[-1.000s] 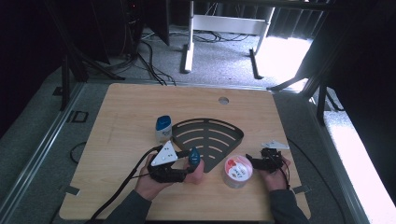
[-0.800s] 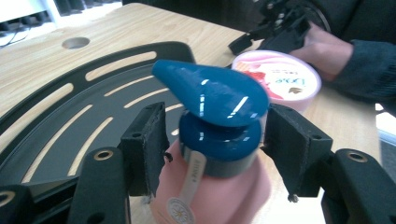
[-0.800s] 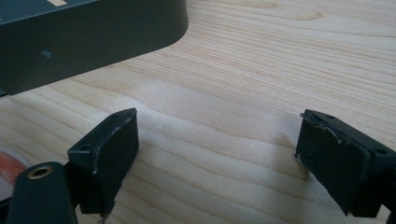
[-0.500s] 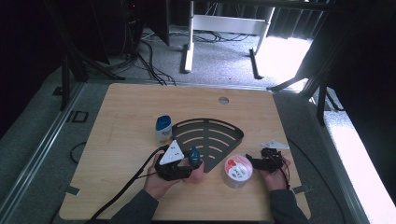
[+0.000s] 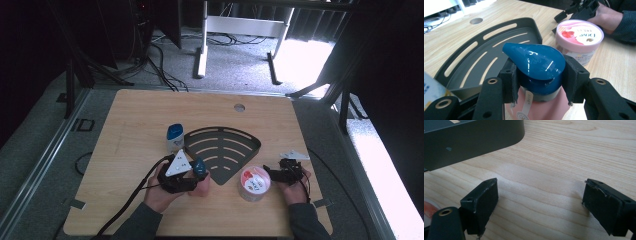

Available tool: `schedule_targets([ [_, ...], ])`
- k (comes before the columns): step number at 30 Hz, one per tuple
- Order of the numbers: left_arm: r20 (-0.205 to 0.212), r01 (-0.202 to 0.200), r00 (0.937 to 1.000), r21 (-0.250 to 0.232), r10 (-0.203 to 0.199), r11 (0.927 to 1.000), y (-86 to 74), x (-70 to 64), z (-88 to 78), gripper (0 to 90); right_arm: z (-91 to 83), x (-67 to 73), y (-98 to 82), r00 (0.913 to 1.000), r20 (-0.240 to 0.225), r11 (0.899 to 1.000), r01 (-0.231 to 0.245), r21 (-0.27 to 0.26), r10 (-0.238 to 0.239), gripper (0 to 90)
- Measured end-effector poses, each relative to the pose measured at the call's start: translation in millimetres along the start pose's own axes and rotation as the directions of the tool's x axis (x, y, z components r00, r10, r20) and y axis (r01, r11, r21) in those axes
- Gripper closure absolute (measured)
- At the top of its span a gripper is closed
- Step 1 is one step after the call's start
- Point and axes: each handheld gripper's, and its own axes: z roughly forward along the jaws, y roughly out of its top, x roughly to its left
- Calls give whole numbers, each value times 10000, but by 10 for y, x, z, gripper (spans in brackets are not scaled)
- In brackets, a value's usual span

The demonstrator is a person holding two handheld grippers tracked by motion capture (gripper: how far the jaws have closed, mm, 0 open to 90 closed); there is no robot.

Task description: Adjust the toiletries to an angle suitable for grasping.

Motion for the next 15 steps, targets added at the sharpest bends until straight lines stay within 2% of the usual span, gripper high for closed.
schedule_targets([
  [4, -58, 95, 9999, 12, -94, 10000, -14, 40, -21, 521, 0, 0, 0, 10000, 0, 10000, 4, 0, -4, 128],
  [6, -2, 68, 10000, 64, -68, 10000, -12, 50, -33, 466, 0, 0, 0, 10000, 0, 10000, 4, -2, -4, 128],
  [7, -221, 34, 9998, 33, -33, 10000, -6, 53, -73, 466, 0, 0, 0, 10000, 2, 10000, 3, 1, -3, 128],
  [8, -254, -15, 9997, 22, 16, 10000, -5, 60, -90, 432, 0, 0, 0, 10000, 0, 10000, 3, -2, -3, 128],
  [10, -197, 81, 9998, -129, -84, 9999, 2, 78, -177, 417, 0, 0, 0, 10000, 0, 10000, 0, 0, 0, 128],
  [12, -193, 106, 9998, -182, -110, 9998, 3, 79, -207, 438, 0, 0, 0, 10000, -2, 10000, 0, -1, 0, 128],
  [13, -255, 65, 9996, -242, -71, 9997, 14, 65, -300, 438, 0, 0, 0, 10000, -5, 10000, -4, -4, 4, 128],
  [15, -71, 43, 10000, -469, -47, 9989, 28, 34, -379, 508, 0, 1, 0, 10000, 0, 10000, -8, -1, 8, 128],
])
